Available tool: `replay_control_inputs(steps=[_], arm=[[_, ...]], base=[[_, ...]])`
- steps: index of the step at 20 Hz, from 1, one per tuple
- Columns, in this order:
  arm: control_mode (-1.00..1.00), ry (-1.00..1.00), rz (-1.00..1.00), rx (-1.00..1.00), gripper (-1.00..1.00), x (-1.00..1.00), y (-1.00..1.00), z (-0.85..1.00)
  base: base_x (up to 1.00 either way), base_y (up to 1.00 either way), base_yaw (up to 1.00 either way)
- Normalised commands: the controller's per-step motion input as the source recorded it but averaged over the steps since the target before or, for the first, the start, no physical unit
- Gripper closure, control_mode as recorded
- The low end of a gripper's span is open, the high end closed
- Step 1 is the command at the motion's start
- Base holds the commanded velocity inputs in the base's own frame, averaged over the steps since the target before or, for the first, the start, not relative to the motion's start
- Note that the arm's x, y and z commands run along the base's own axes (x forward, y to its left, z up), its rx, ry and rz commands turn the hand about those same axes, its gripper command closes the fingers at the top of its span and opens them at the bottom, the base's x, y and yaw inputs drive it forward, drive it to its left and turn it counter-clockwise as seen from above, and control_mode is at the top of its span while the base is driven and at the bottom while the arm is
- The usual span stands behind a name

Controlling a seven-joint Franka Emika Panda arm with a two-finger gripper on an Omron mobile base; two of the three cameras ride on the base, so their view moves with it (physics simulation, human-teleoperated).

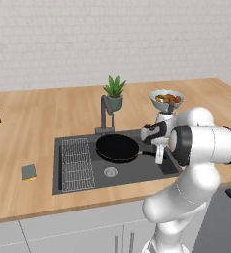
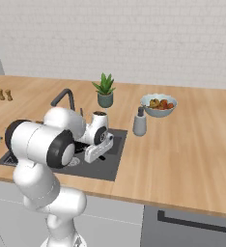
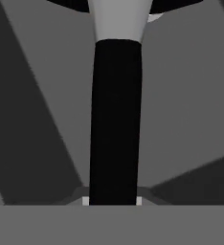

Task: Pick the pan and sponge and place them into the sink. Then turn on the water.

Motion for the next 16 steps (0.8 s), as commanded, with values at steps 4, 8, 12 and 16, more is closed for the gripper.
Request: replay_control_inputs(steps=[4,8,12,16], arm=[[-1.0,0.0,0.06,0.05,1.0,0.54,0.01,-0.37],[-1.0,0.0,0.0,0.04,1.0,0.51,0.03,-0.51],[-1.0,0.0,0.0,0.0,1.0,0.46,0.11,-0.54],[-1.0,-0.01,0.0,0.0,1.0,0.24,0.17,-0.5]], base=[[0.0,0.0,0.0],[0.0,0.0,0.0],[0.0,0.0,0.0],[0.0,0.0,0.0]])
